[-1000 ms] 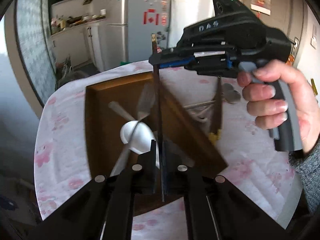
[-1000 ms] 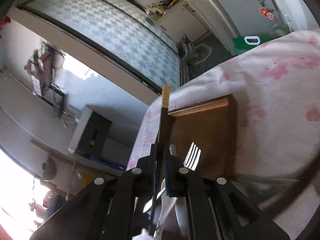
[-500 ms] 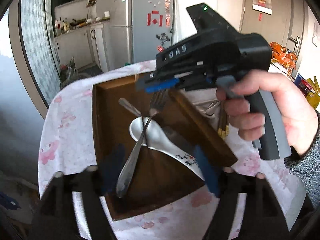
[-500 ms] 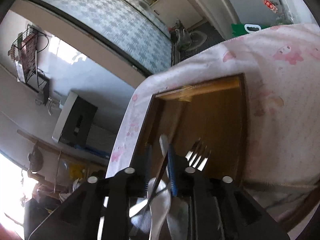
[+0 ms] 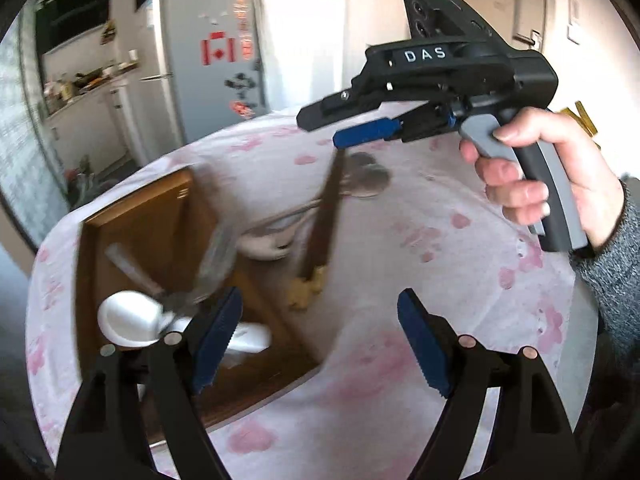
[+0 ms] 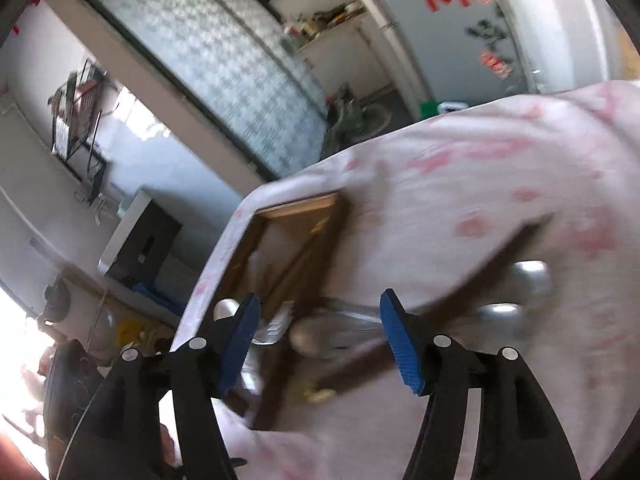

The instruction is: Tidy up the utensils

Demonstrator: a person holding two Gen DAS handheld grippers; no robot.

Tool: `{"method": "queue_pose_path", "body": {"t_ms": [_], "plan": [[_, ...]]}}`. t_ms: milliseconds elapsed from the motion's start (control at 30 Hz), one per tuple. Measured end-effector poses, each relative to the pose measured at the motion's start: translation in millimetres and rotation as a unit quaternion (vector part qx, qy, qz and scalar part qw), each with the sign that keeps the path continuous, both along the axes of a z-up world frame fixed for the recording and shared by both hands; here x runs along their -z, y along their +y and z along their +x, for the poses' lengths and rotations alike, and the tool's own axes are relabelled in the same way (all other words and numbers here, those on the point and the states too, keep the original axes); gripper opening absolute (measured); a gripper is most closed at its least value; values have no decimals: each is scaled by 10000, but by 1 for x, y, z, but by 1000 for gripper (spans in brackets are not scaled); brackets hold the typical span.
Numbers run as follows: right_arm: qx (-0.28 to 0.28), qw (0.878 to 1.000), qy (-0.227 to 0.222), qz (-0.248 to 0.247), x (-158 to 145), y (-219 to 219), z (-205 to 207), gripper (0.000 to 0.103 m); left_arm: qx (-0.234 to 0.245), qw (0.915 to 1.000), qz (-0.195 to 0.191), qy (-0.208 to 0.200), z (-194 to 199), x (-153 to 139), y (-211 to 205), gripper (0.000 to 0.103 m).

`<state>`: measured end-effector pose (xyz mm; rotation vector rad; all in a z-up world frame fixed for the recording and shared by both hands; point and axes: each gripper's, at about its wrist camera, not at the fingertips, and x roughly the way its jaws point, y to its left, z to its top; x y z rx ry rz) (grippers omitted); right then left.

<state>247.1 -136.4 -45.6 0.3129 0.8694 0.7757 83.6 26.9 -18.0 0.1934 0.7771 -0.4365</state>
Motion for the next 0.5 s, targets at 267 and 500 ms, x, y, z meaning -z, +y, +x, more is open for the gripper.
{"method": "queue_pose_path", "body": {"t_ms": [267, 500], "plan": [[302, 9970, 313, 644, 34, -51, 25, 63, 209, 9990, -1, 406, 31, 23, -39, 82], [276, 9972, 212, 660, 35, -57, 22, 63, 98, 9975, 99, 694, 39, 42, -46, 83]]}}
